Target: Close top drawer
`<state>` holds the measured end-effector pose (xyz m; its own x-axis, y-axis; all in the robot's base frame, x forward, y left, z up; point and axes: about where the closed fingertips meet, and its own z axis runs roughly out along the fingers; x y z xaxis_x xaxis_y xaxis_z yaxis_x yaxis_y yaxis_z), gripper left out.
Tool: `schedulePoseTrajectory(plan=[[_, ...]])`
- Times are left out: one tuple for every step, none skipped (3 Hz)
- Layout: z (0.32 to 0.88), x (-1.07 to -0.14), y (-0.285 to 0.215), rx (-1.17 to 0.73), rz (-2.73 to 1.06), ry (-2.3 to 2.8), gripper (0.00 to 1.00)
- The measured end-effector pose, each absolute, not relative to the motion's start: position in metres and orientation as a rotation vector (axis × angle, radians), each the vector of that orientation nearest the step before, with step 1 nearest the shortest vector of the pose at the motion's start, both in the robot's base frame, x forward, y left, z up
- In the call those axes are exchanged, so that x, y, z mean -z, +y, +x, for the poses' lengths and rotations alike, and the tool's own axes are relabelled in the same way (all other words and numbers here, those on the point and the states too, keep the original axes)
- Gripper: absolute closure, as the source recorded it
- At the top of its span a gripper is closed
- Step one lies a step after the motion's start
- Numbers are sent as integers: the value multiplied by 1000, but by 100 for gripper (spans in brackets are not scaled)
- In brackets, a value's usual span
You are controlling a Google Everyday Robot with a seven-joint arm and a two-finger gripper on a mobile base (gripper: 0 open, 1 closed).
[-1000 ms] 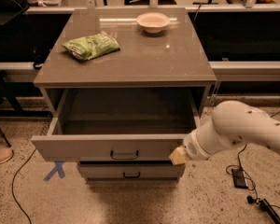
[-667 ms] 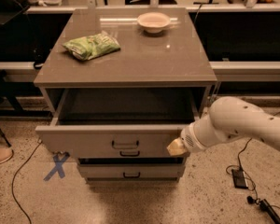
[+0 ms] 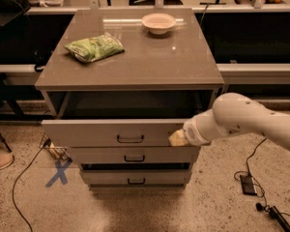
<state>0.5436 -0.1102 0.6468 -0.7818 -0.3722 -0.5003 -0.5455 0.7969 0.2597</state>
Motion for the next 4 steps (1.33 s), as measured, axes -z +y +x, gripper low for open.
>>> schedulePoseTrajectory(plan=[[592,-653,-101,-559,-639,2479,100],[591,-653,-101,-559,-639,2479,100],[598,-655,-112,-557,-576,2447,100],[579,-657,-132,-563,-506,2418,100]])
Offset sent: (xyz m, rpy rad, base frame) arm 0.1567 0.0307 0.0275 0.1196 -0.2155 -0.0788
